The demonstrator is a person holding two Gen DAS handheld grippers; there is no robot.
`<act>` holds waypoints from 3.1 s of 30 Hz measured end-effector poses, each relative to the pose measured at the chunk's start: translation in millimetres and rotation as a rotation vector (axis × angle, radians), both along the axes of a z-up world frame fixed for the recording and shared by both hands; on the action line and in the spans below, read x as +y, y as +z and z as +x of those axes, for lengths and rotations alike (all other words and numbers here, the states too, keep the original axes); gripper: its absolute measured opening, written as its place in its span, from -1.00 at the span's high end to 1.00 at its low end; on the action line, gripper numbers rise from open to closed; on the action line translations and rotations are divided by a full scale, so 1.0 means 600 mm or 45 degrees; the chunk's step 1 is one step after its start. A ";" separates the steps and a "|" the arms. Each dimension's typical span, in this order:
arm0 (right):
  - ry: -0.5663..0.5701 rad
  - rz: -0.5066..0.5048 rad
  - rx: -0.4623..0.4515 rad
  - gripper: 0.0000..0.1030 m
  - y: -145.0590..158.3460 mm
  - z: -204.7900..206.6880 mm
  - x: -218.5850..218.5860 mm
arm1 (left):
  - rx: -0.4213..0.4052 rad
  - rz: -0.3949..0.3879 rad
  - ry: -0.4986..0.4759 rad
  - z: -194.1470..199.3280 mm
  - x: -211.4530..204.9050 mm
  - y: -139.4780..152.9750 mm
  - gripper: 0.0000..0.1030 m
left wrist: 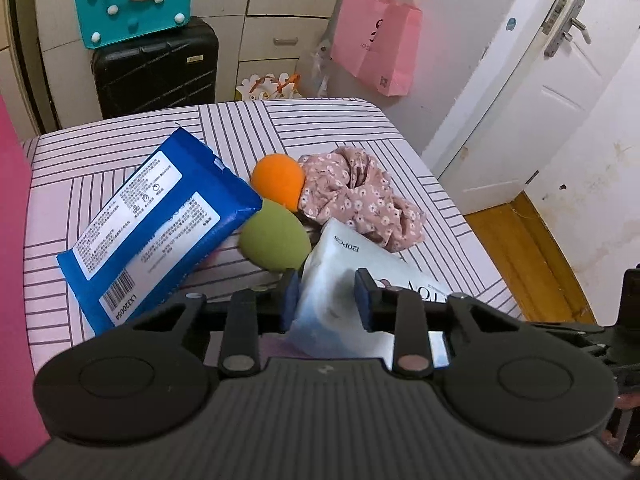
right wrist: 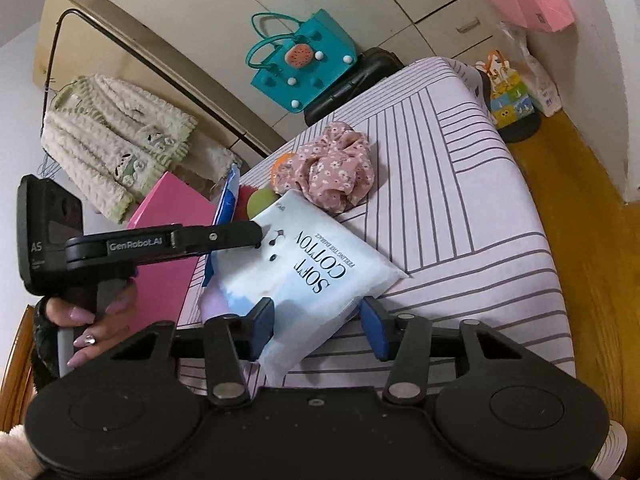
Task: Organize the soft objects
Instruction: 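Lift the tissue pack with the left tool and carry it over the box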
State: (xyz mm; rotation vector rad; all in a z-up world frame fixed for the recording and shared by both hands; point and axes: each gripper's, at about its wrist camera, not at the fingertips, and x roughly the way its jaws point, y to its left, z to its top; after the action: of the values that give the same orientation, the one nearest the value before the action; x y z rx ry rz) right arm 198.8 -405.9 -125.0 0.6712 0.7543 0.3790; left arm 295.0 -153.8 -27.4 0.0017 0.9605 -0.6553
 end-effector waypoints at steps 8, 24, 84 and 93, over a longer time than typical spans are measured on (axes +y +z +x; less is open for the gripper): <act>-0.020 -0.032 0.017 0.29 -0.004 0.006 -0.001 | 0.055 -0.019 0.065 0.002 0.008 -0.003 0.44; 0.053 -0.139 0.048 0.36 0.022 0.007 0.033 | 0.019 -0.018 0.062 -0.028 0.012 0.017 0.45; 0.776 -0.694 -0.381 0.24 0.324 0.126 0.477 | -0.219 -0.046 0.518 -0.091 0.494 0.227 0.42; 0.893 -0.621 -0.172 0.38 0.257 0.205 0.521 | -0.034 0.005 0.574 -0.010 0.544 0.168 0.42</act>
State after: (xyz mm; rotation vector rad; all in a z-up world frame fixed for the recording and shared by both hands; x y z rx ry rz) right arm 321.9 -93.3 29.0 -0.0989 0.8979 0.8343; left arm 289.1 172.6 73.5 -0.1965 0.8968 -0.2369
